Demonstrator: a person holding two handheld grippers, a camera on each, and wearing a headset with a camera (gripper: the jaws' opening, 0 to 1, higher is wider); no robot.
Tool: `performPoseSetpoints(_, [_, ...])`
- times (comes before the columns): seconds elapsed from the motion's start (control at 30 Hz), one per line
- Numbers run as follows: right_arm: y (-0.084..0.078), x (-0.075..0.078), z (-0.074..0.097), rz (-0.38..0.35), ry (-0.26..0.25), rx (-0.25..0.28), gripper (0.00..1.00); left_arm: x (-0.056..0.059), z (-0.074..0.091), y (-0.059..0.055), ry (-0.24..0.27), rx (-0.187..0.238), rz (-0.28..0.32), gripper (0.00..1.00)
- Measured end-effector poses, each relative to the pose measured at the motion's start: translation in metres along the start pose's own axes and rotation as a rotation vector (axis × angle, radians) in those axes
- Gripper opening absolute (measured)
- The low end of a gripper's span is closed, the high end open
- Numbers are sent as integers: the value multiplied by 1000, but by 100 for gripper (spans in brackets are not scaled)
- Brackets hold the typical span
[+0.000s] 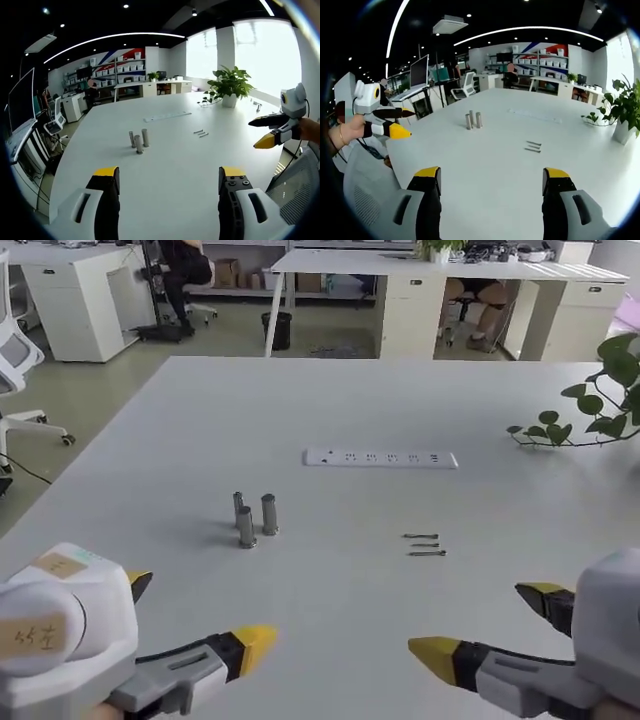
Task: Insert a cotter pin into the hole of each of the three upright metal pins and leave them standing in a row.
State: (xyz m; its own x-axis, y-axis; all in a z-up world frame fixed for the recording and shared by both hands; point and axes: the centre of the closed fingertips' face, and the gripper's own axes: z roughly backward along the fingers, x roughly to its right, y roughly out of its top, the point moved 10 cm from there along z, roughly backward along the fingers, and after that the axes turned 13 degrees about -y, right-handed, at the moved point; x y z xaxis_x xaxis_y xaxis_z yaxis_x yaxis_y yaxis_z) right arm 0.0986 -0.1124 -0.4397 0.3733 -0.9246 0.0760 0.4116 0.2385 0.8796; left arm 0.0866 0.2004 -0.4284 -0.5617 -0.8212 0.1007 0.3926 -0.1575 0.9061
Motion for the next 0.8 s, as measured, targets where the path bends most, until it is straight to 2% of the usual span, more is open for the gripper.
performPoseSetpoints(0.23, [-3, -2, -8, -4, 18, -6, 77, -21, -11, 2, 13, 12, -11, 73])
performPoseSetpoints(0.4, [-4, 0, -16, -10, 23, -19, 75, -42, -20, 5, 23, 38, -36, 65])
performPoseSetpoints(0.6, [-3, 1, -25, -15, 25, -24, 73, -66, -33, 9, 30, 60, -36, 57])
performPoseSetpoints(0.8, [-2, -1, -34, -10, 27, -39, 71, -86, -51, 10, 25, 35, -49, 55])
